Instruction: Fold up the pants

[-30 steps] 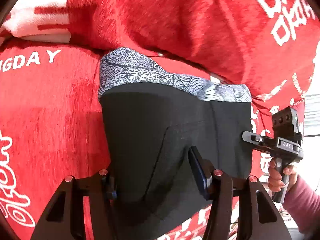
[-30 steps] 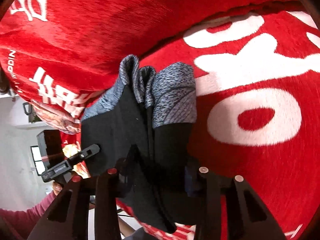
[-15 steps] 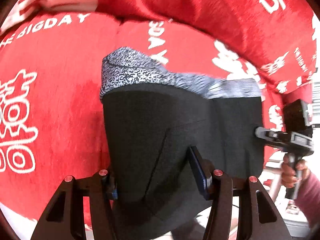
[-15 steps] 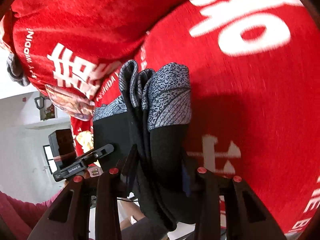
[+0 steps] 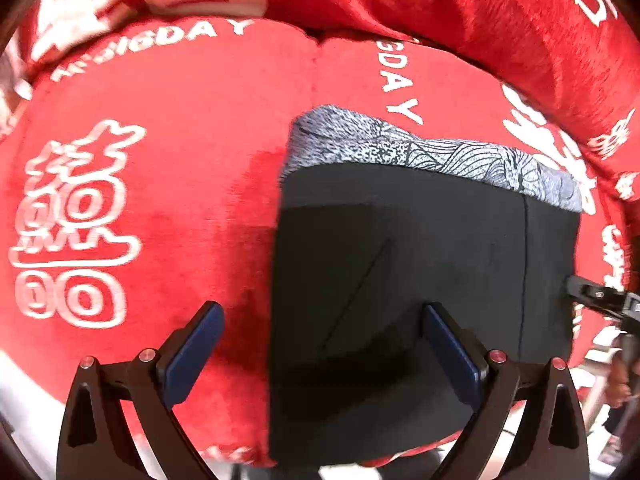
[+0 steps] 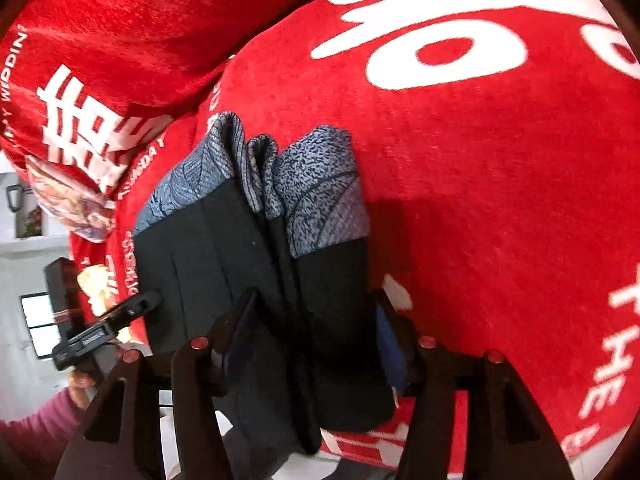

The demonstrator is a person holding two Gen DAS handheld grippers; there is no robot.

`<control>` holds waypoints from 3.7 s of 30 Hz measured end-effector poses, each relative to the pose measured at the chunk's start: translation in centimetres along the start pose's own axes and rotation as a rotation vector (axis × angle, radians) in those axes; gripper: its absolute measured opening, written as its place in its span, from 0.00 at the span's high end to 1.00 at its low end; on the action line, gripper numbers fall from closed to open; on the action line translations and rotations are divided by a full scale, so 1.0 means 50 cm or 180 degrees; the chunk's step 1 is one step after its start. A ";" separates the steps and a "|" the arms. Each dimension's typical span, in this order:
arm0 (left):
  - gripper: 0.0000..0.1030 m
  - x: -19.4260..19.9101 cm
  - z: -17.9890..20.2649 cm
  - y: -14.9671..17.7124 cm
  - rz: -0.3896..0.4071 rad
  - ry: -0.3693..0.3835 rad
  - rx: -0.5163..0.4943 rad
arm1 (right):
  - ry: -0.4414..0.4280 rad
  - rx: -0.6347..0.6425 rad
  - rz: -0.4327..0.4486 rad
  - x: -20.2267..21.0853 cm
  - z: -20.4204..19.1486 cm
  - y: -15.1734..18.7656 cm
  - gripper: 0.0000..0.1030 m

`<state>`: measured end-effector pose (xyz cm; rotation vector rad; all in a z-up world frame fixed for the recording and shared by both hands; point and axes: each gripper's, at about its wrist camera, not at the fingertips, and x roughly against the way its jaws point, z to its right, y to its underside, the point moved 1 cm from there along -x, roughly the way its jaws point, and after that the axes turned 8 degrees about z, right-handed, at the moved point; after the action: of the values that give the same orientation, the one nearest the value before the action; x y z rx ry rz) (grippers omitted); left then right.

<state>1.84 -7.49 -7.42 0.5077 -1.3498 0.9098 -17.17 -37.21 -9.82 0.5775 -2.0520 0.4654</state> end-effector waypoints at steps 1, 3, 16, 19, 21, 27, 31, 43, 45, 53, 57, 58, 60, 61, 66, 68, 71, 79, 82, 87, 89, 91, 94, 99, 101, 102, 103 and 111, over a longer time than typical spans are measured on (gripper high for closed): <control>0.03 0.013 0.002 0.001 0.0010 -0.0054 -0.0013 | 0.0028 -0.0005 -0.0027 0.009 -0.004 0.003 0.41; 0.03 0.043 0.009 0.003 0.0044 -0.0164 -0.0030 | 0.0085 -0.0006 -0.0050 0.027 -0.012 0.008 0.41; 0.03 0.196 0.113 0.045 0.0181 -0.0588 0.0145 | 0.0449 0.0545 -0.0143 0.150 -0.131 0.056 0.20; 0.01 0.218 0.119 0.055 0.0180 -0.0606 0.0113 | 0.0511 0.0639 -0.0064 0.175 -0.159 0.064 0.19; 0.01 0.228 0.119 0.061 0.0147 -0.0589 0.0088 | 0.0578 0.0665 -0.0023 0.184 -0.176 0.071 0.18; 0.01 0.258 0.114 0.070 0.0141 -0.0649 -0.0020 | 0.0724 0.0541 0.0297 0.213 -0.205 0.097 0.00; 0.01 0.282 0.118 0.077 0.0180 -0.0634 -0.0182 | 0.0938 0.0590 0.0323 0.222 -0.233 0.108 0.00; 0.01 0.323 0.131 0.094 0.0309 -0.0626 -0.0431 | 0.1305 0.0574 0.0378 0.265 -0.301 0.137 0.00; 0.01 0.328 0.129 0.093 0.0332 -0.0591 -0.0432 | 0.1325 0.0573 0.0387 0.268 -0.311 0.141 0.00; 0.01 0.334 0.123 0.088 0.0380 -0.0597 -0.0441 | 0.1448 0.0684 0.0422 0.267 -0.343 0.152 0.00; 0.01 0.336 0.123 0.084 0.0398 -0.0622 -0.0435 | 0.1489 0.0707 0.0420 0.265 -0.349 0.154 0.00; 0.01 0.337 0.123 0.083 0.0400 -0.0623 -0.0432 | 0.1500 0.0705 0.0421 0.265 -0.350 0.155 0.00; 0.01 0.336 0.122 0.081 0.0399 -0.0621 -0.0423 | 0.1516 0.0699 0.0417 0.265 -0.350 0.154 0.00; 0.01 0.336 0.122 0.081 0.0398 -0.0622 -0.0427 | 0.1522 0.0698 0.0416 0.265 -0.349 0.154 0.00; 0.01 0.333 0.125 0.080 0.0378 -0.0635 -0.0428 | 0.1565 0.0679 0.0411 0.264 -0.346 0.151 0.00; 0.01 0.332 0.126 0.080 0.0372 -0.0637 -0.0421 | 0.1580 0.0687 0.0413 0.263 -0.347 0.151 0.00; 0.01 0.329 0.128 0.079 0.0363 -0.0640 -0.0420 | 0.1617 0.0730 0.0415 0.261 -0.350 0.151 0.00; 0.01 0.327 0.128 0.078 0.0373 -0.0640 -0.0446 | 0.1650 0.0779 0.0417 0.259 -0.355 0.145 0.00; 0.01 0.324 0.129 0.077 0.0365 -0.0639 -0.0464 | 0.1654 0.0783 0.0419 0.258 -0.356 0.146 0.00; 0.01 0.323 0.129 0.076 0.0361 -0.0633 -0.0460 | 0.1658 0.0778 0.0422 0.256 -0.357 0.147 0.00; 0.01 0.322 0.130 0.077 0.0360 -0.0638 -0.0462 | 0.1659 0.0788 0.0415 0.255 -0.357 0.144 0.00; 0.01 0.321 0.128 0.077 0.0354 -0.0639 -0.0480 | 0.1659 0.0796 0.0405 0.253 -0.354 0.142 0.00; 0.01 0.321 0.129 0.077 0.0353 -0.0640 -0.0475 | 0.1658 0.0801 0.0395 0.251 -0.351 0.138 0.00; 0.01 0.319 0.128 0.078 0.0353 -0.0638 -0.0498 | 0.1661 0.0805 0.0402 0.251 -0.351 0.137 0.00; 0.01 0.320 0.129 0.078 0.0353 -0.0640 -0.0495 | 0.1662 0.0807 0.0398 0.251 -0.351 0.137 0.00; 0.01 0.319 0.130 0.078 0.0353 -0.0641 -0.0492 | 0.1663 0.0808 0.0396 0.251 -0.351 0.136 0.00; 0.01 0.319 0.130 0.078 0.0354 -0.0644 -0.0493 | 0.1663 0.0809 0.0395 0.251 -0.351 0.136 0.00; 0.01 0.319 0.133 0.078 0.0353 -0.0642 -0.0555 | 0.1666 0.0809 0.0392 0.250 -0.351 0.135 0.00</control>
<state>-5.83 -6.24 8.51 0.4009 -1.6381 0.8377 -14.85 -25.05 9.06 0.4214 -1.5413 0.8613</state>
